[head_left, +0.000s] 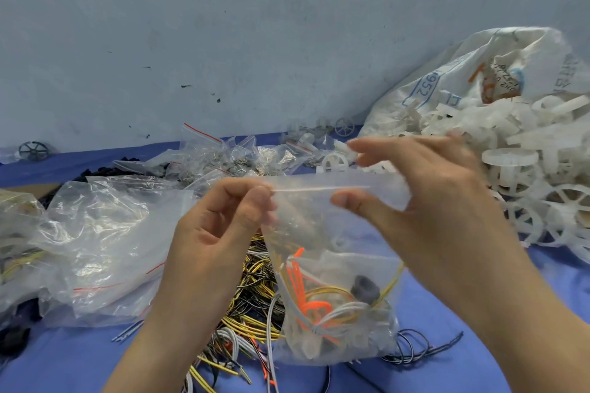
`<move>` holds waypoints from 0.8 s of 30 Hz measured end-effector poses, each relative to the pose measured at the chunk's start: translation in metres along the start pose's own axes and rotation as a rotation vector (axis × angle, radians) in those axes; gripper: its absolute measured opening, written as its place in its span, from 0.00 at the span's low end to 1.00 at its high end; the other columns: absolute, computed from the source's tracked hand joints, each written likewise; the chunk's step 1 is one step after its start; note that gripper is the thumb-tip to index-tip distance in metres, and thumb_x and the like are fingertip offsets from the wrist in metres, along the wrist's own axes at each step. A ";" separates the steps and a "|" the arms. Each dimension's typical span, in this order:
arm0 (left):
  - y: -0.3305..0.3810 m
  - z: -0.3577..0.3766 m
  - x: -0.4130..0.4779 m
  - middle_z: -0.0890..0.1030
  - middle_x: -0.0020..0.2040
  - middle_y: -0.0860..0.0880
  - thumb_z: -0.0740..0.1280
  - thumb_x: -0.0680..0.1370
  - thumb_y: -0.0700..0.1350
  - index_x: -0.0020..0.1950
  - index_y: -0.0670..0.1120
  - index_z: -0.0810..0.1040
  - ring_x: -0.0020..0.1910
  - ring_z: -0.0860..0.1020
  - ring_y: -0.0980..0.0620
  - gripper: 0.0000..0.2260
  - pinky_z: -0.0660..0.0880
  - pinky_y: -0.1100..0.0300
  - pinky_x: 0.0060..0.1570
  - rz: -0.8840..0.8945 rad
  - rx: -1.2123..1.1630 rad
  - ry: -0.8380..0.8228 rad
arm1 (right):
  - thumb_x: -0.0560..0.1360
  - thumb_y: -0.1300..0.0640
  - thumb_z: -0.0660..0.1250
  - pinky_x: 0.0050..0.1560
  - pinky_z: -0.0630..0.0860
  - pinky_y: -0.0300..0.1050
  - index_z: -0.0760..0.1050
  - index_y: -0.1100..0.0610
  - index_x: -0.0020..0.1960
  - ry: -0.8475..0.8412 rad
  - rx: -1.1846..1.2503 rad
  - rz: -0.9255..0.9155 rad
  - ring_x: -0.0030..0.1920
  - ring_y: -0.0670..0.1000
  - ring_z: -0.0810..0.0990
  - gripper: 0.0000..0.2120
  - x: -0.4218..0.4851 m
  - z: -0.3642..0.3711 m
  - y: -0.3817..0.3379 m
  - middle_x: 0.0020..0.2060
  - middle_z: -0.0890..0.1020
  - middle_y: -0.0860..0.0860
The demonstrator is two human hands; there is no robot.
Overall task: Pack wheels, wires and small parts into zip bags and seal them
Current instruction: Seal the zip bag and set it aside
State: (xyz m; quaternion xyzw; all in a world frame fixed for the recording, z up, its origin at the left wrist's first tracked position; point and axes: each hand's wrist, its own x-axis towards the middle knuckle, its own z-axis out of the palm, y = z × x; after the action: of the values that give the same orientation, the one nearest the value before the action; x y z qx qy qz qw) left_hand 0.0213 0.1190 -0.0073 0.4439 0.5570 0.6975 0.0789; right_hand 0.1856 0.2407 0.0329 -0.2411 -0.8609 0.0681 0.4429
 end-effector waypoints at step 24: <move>0.010 0.033 -0.009 0.81 0.38 0.50 0.68 0.76 0.55 0.44 0.54 0.79 0.37 0.79 0.57 0.06 0.74 0.70 0.40 0.149 0.082 0.104 | 0.77 0.48 0.68 0.68 0.67 0.58 0.78 0.49 0.44 0.130 -0.036 -0.063 0.48 0.55 0.78 0.07 -0.012 0.024 -0.031 0.39 0.81 0.45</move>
State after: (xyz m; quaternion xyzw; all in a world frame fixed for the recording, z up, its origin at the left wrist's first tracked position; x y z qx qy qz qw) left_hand 0.0537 0.1332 -0.0038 0.4501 0.5541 0.7000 -0.0205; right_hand 0.1607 0.2100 0.0201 -0.2259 -0.8385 0.0226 0.4954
